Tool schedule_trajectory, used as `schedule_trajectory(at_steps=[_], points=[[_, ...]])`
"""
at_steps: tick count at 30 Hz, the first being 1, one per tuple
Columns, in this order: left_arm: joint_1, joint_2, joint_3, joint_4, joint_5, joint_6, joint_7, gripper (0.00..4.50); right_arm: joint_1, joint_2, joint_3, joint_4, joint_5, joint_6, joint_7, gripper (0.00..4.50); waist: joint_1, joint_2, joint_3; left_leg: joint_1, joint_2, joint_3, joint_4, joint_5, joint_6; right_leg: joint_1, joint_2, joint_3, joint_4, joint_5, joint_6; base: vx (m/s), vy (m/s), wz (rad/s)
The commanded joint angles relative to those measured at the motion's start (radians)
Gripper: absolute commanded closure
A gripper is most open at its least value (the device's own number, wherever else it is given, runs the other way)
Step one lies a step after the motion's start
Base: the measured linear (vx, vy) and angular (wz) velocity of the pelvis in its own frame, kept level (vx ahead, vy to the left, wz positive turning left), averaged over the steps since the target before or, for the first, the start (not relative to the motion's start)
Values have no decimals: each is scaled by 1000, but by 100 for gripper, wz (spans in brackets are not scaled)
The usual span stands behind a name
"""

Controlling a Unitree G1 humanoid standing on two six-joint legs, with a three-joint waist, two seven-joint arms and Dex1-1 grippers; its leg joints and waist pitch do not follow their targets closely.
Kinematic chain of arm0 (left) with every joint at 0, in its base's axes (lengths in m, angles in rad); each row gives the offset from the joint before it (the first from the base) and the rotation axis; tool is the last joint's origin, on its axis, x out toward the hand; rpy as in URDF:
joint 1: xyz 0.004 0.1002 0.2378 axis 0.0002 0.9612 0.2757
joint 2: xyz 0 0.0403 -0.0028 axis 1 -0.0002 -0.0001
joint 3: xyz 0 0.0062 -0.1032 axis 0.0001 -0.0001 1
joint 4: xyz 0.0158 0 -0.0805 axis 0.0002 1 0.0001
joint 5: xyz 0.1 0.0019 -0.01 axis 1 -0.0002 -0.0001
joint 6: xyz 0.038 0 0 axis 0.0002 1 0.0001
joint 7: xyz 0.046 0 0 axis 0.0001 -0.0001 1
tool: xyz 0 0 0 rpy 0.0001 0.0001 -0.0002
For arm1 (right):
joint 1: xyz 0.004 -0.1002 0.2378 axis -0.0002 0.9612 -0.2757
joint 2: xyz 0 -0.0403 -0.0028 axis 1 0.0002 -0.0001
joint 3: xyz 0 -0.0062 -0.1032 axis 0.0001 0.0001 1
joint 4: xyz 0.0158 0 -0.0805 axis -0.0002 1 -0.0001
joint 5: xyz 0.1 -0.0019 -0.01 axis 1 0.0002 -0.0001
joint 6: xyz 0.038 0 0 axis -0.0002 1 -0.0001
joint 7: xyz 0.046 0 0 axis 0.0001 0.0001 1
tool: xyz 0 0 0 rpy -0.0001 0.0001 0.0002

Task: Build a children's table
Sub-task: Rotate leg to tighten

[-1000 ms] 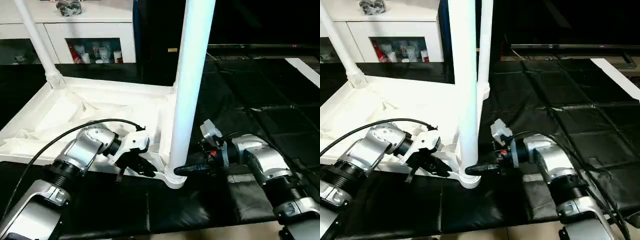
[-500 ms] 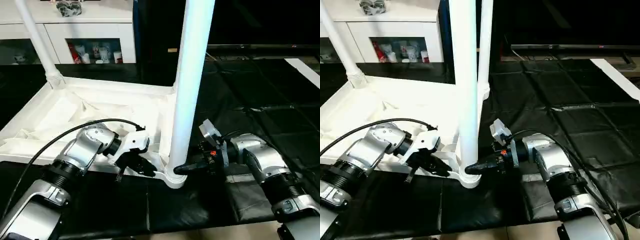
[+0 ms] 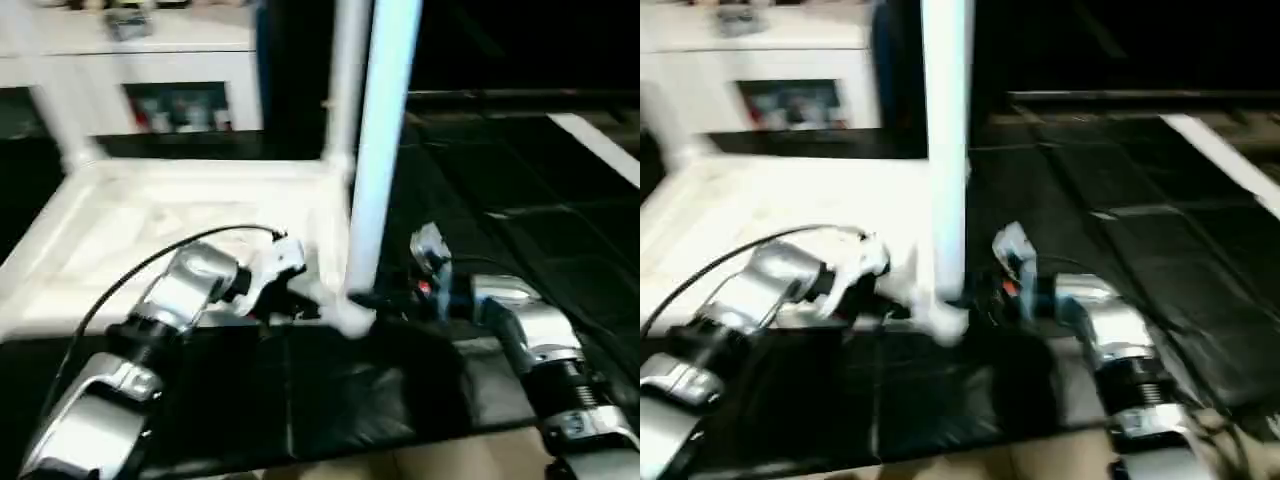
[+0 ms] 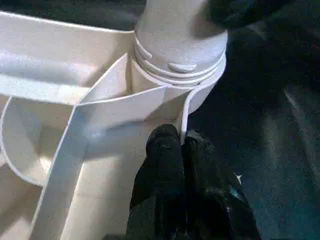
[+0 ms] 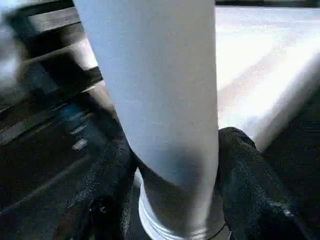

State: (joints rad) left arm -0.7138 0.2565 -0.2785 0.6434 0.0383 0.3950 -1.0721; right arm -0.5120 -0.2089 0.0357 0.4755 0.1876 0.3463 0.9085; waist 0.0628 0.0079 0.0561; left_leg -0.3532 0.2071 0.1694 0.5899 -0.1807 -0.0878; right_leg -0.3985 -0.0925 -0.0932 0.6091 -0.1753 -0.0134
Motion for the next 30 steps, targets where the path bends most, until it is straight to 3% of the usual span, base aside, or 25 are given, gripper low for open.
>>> schedule_trajectory(at_steps=[1, 3, 7, 8, 13, 14, 15, 17, 18, 21, 26, 30], points=[[-50, -107, 32, 18, -39, 19, 129, 450, -26, 112, 76, 40, -18, 44, -94, 246, 2, -5, -65, -7, 6, -5, -70, -230, 2, 49, -50, 37, -103, -460, -111, 0, 0, 0], [-73, -145, 66, 48, -45, 35, 203, 450, -56, 154, 58, 84, -34, 41, -200, 250, -8, -5, -66, -5, 2, -3, -66, -226, 11, 48, -48, 37, -103, -445, -129, 0, 0, 0], [-110, -203, 126, 93, -46, 32, 357, 450, -124, 235, 20, 178, -64, 2, -386, 252, -12, -3, -69, -7, 5, -3, -67, -201, 22, 50, -47, 38, -98, -382, -150, 0, 0, 0], [-114, -210, 131, 96, -43, 29, 377, 450, -135, 249, 15, 196, -74, -7, -412, 253, -15, -5, -73, -8, 6, -3, -66, -186, 26, 52, -45, 40, -90, -321, -170, 0, 0, 0], [-111, -207, 124, 93, -31, 27, 378, 450, -138, 266, 23, 209, -84, -35, -393, 254, -12, -6, -75, -11, 9, 1, -63, -140, 62, 57, -47, 43, -77, -189, -215, 0, 0, 0], [-110, -202, 123, 95, -28, 24, 372, 450, -135, 267, 21, 205, -78, -40, -375, 200, -12, -5, -73, -11, 9, 2, -63, -145, 68, 58, -48, 43, -77, -188, -221, 0, 0, 0], [-109, -199, 123, 96, -26, 21, 364, 450, -133, 268, 17, 204, -73, -43, -367, 187, -12, -5, -72, -10, 9, 2, -64, -151, 68, 58, -49, 43, -79, -197, -221, 0, 0, 0], [-102, -189, 113, 96, -21, 9, 342, 450, -125, 258, 18, 198, -68, -51, -343, 187, -13, -6, -70, -10, 9, 2, -65, -167, 66, 58, -50, 43, -82, -231, -215, 0, 0, 0], [-102, -189, 113, 96, -20, 8, 342, 450, -124, 258, 18, 198, -68, -51, -342, 159, -13, -5, -70, -9, 10, 1, -66, -173, 63, 58, -50, 43, -83, -244, -210, 0, 0, 0], [-82, -160, 88, 76, -14, -17, 285, 450, -91, 224, 21, 148, -45, -52, -264, 136, -12, -6, -70, -9, 10, 2, -66, -177, 66, 59, -50, 45, -85, -246, -202, 0, 0, 0], [-37, -96, 37, 22, -11, -49, 145, 450, -25, 132, 34, 66, -13, -53, -112, 90, -4, -3, -72, -8, 17, 1, -68, -163, 83, 61, -52, 47, -78, -183, -227, 0, 0, 0], [6, -17, -16, -26, -8, -99, -15, 450, 14, 29, 38, 24, -8, -106, 19, 54, 3, 2, -68, -6, 18, 0, -70, -196, 71, 59, -54, 46, -83, -225, -227, 0, 0, 0]])
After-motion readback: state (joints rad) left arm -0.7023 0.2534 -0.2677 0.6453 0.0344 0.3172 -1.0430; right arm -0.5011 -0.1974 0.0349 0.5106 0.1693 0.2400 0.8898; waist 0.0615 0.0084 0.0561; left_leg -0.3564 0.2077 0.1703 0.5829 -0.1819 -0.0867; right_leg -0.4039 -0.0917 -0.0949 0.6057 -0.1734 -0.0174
